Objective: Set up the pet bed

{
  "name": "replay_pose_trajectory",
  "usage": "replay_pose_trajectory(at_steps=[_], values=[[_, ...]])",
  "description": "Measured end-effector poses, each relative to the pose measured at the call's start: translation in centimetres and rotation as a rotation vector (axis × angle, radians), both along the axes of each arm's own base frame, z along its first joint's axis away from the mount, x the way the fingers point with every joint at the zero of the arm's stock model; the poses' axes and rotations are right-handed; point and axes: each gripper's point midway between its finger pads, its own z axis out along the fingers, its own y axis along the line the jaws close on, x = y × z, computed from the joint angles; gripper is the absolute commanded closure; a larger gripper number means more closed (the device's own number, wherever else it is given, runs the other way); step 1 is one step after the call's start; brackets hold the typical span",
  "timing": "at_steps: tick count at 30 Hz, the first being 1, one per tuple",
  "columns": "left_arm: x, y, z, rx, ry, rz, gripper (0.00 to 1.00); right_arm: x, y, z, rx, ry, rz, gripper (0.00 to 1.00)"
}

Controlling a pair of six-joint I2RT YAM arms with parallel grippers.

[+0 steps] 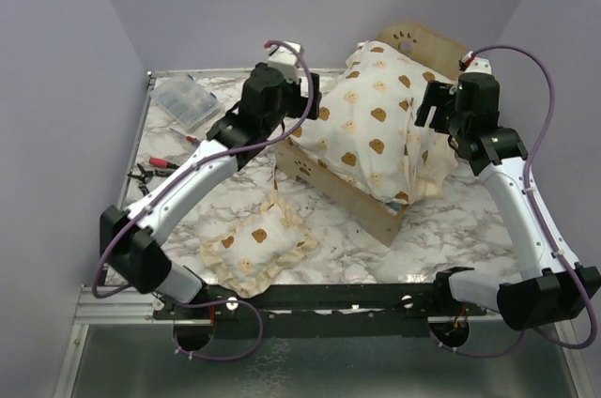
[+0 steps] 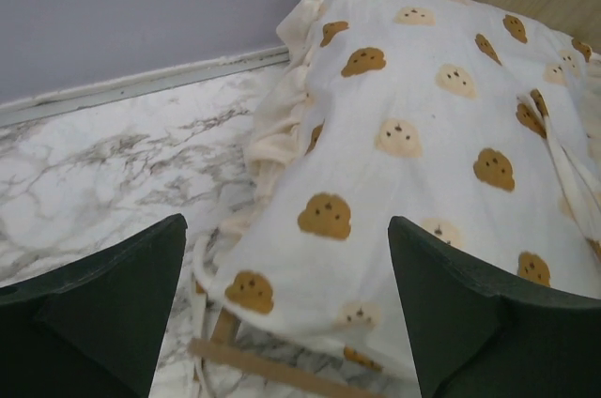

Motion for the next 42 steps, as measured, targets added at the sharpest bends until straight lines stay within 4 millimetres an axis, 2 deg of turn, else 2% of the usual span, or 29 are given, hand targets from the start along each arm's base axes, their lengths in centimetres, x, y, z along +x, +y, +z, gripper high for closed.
replay_pose_trajectory(at_steps=[2, 5, 7, 9, 12, 14, 17, 19, 23, 27, 30, 34, 38, 42], values=[[-2.5, 2.3, 1.2, -0.016, -0.023, 0.021, 0.08, -1.1, 0.9, -1.0, 0.035, 0.051, 0.042, 0.19], [-5.4, 5.0, 1.2, -0.027, -0.048, 0.046, 0.05, -2.6, 2.0, -3.4, 0.08, 0.134, 0.091, 0.19], [-6.9, 6.5, -0.3, -0.009, -0.046, 0.062, 0.05, -3.3, 2.6, -5.2, 0.101, 0.191, 0.115, 0.19], [-8.0, 7.9, -2.9, 0.03, -0.031, 0.081, 0.04, -3.9, 2.9, -6.7, 0.115, 0.233, 0.123, 0.19], [-8.9, 9.5, -6.3, 0.09, -0.012, 0.108, 0.04, -4.2, 3.1, -8.4, 0.124, 0.281, 0.123, 0.25], [-9.3, 10.5, -8.5, 0.135, 0.004, 0.128, 0.01, -4.3, 3.0, -9.4, 0.126, 0.308, 0.116, 0.32], [-9.4, 11.0, -9.8, 0.169, 0.013, 0.139, 0.01, -4.5, 3.0, -10.4, 0.133, 0.336, 0.1, 0.51], [-9.2, 11.1, -9.2, 0.164, -0.009, 0.147, 0.01, -4.7, 2.9, -10.6, 0.136, 0.345, 0.09, 0.63], [-9.1, 11.8, -7.4, 0.153, -0.068, 0.173, 0.01, -5.4, 2.3, -10.2, 0.143, 0.344, 0.044, 0.68], [-8.9, 12.4, -6.6, 0.155, -0.095, 0.201, 0.01, -7.4, 1.0, -9.1, 0.157, 0.329, -0.048, 0.69], [-8.9, 12.5, -6.6, 0.159, -0.097, 0.206, 0.01, -9.6, -0.2, -9.0, 0.182, 0.32, -0.144, 0.7], [-8.8, 12.7, -6.6, 0.162, -0.097, 0.212, 0.01, -13.1, -1.7, -10.3, 0.23, 0.342, -0.292, 0.7], [-8.7, 12.8, -6.6, 0.164, -0.098, 0.216, 0.01, -15.6, -2.5, -11.6, 0.295, 0.375, -0.429, 0.7], [-8.7, 13.0, -6.6, 0.165, -0.097, 0.222, 0.01, -17.8, -2.8, -12.7, 0.36, 0.413, -0.545, 0.63]])
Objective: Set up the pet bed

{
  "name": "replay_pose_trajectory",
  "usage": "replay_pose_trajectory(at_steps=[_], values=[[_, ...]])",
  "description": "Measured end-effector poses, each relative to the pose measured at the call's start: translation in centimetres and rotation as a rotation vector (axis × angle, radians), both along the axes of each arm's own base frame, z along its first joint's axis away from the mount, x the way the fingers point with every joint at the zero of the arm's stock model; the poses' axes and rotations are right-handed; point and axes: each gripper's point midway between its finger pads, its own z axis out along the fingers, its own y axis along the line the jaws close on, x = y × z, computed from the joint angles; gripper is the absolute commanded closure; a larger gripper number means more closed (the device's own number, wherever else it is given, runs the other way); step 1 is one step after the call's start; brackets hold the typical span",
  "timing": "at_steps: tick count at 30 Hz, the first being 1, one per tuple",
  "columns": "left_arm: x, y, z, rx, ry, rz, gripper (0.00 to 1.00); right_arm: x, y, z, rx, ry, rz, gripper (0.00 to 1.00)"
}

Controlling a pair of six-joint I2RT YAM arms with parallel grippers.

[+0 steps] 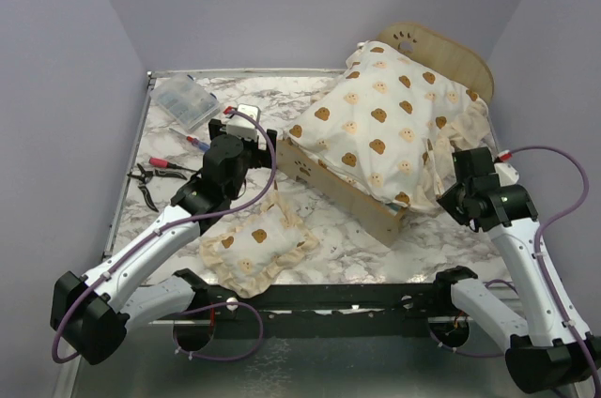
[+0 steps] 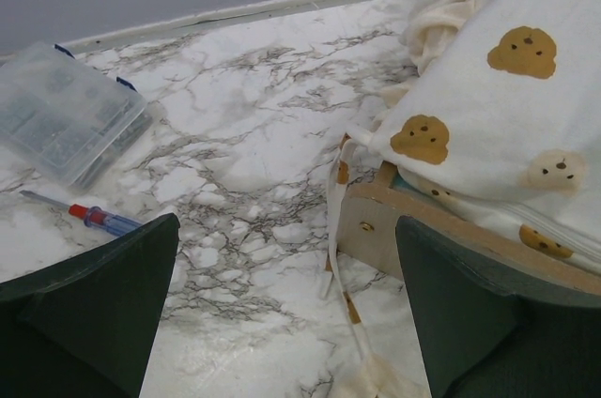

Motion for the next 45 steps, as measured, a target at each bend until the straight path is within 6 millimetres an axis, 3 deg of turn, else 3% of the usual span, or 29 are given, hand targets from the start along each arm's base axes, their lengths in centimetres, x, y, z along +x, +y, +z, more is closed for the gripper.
replay_pose_trajectory(at_steps=[9, 12, 16, 24, 32, 39, 45], values=[[0.4, 0.1, -1.0, 0.02, 0.022, 0.022, 0.01, -3.7, 0.5, -1.1, 0.105, 0.06, -0.122, 0.48], [0.5, 0.2, -1.3, 0.025, 0.028, 0.026, 0.01, -4.7, 0.9, -1.6, 0.129, 0.059, -0.097, 0.42], [0.6, 0.1, -1.5, 0.027, 0.034, 0.028, 0.01, -5.1, 1.4, -0.7, 0.131, 0.018, 0.014, 0.33], [0.7, 0.0, -1.9, 0.032, 0.046, 0.03, 0.01, -2.0, 5.1, 4.9, 0.122, -0.166, 0.464, 0.29], [0.3, 0.7, -2.3, 0.036, 0.046, 0.05, 0.01, 1.0, 10.6, 7.0, 0.189, -0.299, 0.888, 0.29], [-2.3, 3.1, -2.1, 0.0, 0.01, 0.085, 0.01, 2.8, 13.7, 5.8, 0.221, -0.298, 1.102, 0.3], [-3.0, 4.2, -1.9, -0.006, -0.002, 0.117, 0.01, 2.5, 17.6, 3.7, 0.207, -0.236, 1.281, 0.31]])
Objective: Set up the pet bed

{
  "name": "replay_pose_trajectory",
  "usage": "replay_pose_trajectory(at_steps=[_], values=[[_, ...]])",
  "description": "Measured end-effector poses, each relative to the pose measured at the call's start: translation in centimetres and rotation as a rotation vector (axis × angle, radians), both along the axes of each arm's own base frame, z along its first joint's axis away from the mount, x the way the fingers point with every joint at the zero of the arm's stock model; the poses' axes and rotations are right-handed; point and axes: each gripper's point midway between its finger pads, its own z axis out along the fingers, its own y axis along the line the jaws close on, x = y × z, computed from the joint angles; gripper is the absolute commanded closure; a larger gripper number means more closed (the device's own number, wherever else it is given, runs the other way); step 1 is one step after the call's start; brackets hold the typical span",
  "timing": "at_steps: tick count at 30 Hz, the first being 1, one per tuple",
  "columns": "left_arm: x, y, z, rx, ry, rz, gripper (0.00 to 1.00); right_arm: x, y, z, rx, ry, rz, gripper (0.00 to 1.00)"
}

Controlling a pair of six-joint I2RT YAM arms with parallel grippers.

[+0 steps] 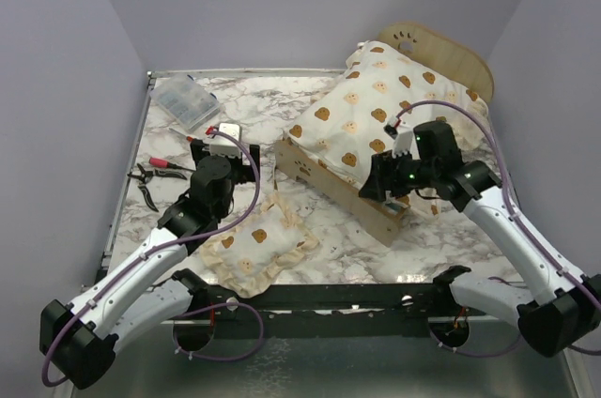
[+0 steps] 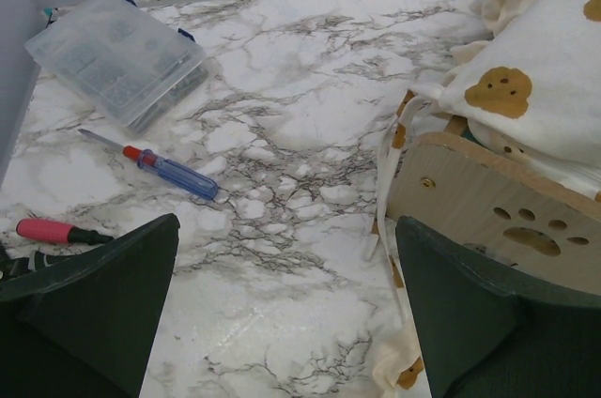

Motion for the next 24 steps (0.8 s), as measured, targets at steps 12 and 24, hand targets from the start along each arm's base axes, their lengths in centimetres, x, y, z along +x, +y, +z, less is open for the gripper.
replay_pose_trajectory(at_steps=[12, 24], values=[[0.1, 0.7, -1.1, 0.033, 0.035, 0.042, 0.01, 0.3, 4.0, -6.5, -0.234, 0.051, 0.114, 0.73], [0.0, 1.8, -1.4, 0.055, 0.043, 0.095, 0.01, 6.0, 11.7, -6.7, -0.354, -0.072, 0.052, 1.0]])
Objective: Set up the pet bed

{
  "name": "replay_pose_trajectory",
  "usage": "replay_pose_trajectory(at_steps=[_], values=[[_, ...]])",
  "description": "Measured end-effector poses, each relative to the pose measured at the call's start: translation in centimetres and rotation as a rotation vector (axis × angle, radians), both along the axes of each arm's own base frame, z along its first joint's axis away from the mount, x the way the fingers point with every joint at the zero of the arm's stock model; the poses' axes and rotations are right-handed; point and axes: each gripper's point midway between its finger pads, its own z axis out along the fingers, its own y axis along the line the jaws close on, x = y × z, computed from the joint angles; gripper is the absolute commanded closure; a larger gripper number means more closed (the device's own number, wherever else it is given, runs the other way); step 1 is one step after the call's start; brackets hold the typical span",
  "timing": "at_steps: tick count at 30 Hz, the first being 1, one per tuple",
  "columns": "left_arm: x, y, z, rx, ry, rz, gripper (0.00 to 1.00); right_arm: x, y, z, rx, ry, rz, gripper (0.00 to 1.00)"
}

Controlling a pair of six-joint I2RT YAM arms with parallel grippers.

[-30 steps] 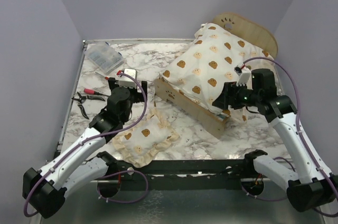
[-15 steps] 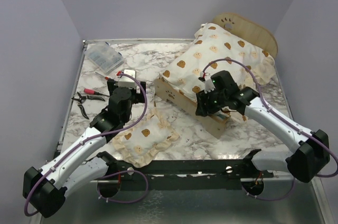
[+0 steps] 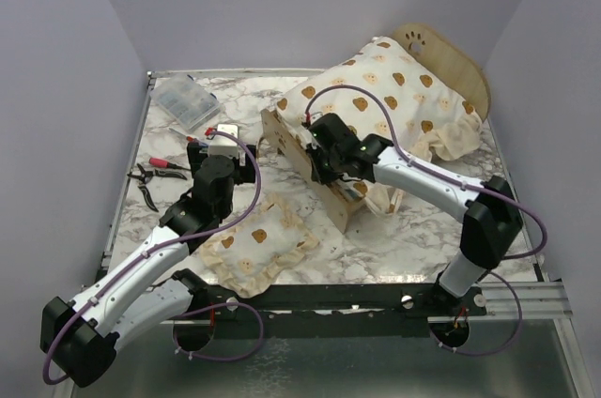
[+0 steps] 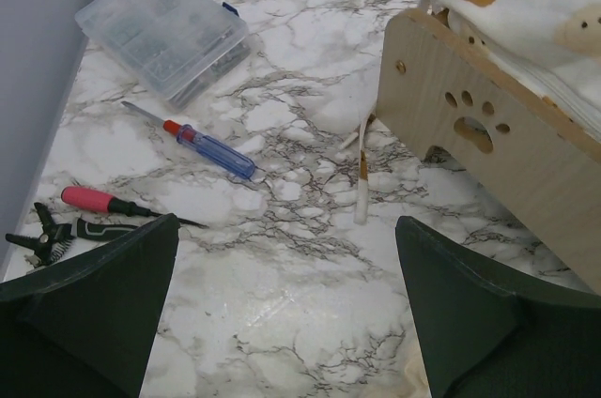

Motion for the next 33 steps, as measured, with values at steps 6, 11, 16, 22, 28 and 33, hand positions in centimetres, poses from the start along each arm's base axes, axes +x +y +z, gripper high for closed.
replay_pose_trajectory(at_steps=[6, 11, 16, 22, 28, 33], values=[[0.0, 0.3, 0.1, 0.003, -0.003, 0.013, 0.01, 5.2, 3.1, 0.3, 0.019, -0.052, -0.196, 1.0], [-0.1, 0.3, 0.0, 0.001, -0.001, 0.014, 0.01, 8.2, 4.4, 0.6, 0.022, -0.091, -0.289, 1.0], [-0.1, 0.3, 0.0, 0.001, 0.0, 0.014, 0.01, 9.2, 4.7, 0.9, 0.013, -0.1, -0.308, 1.0], [-0.1, 0.3, 0.0, 0.001, 0.0, 0.015, 0.01, 7.2, 3.2, 0.9, 0.001, -0.073, -0.281, 1.0], [-0.1, 0.3, 0.0, -0.002, 0.0, 0.015, 0.01, 5.2, 2.1, 0.2, 0.0, -0.037, -0.25, 1.0], [-0.1, 0.3, 0.0, -0.003, 0.0, 0.016, 0.01, 5.3, 2.7, 0.2, 0.031, -0.037, -0.255, 1.0]])
